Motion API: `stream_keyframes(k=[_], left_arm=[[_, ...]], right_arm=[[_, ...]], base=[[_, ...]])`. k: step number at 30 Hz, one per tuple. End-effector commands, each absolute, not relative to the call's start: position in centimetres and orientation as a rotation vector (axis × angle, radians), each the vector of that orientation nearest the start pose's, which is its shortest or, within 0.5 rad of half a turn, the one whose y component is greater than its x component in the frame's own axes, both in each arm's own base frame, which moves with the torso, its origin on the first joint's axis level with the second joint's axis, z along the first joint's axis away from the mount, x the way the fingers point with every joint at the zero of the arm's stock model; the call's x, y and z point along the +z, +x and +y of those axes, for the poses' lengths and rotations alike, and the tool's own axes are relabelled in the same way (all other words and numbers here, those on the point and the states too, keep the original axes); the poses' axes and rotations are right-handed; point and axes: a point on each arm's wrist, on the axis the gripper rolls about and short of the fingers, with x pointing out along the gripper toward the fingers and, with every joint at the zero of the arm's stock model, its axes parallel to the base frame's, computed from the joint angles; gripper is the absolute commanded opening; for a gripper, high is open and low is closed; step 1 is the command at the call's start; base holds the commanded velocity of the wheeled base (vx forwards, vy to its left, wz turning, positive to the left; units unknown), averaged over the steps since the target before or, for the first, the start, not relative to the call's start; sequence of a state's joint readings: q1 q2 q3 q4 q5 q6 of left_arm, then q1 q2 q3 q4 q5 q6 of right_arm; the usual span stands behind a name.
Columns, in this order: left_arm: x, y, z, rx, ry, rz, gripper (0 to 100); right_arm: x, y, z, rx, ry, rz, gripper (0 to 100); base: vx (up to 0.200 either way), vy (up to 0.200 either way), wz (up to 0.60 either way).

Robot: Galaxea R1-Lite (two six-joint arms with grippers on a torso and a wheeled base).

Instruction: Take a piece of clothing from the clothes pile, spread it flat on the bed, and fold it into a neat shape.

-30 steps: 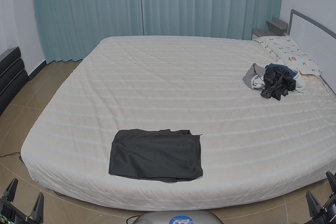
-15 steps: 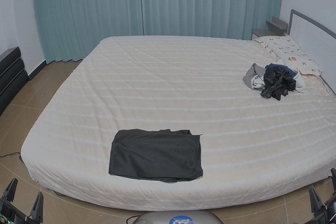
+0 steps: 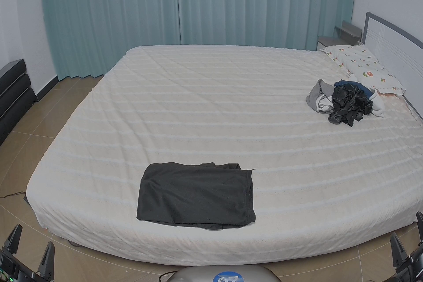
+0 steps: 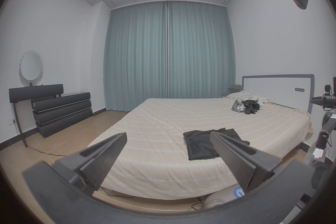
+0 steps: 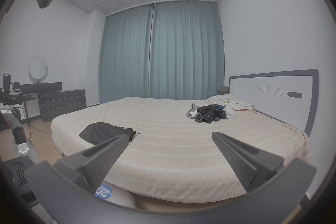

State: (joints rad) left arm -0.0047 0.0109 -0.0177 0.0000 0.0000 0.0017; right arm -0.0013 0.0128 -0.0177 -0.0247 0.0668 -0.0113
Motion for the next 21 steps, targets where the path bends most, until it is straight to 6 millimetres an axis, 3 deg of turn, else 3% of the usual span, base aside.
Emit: stream_keyframes(k=[1, 21], left_arm=[[7.55, -2.27, 0.01, -0.005, 0.002, 0.002, 100], [7.55, -2.27, 0.01, -0.006, 0.003, 0.002, 100]], right_arm=[[8.04, -2.30, 0.13, 0.057, -0.013, -0.037, 100], [8.09, -2.28, 0.23, 0.100, 0.016, -0.048, 100]], base=[[0.000, 0.000, 0.00], [0.000, 0.000, 0.00]])
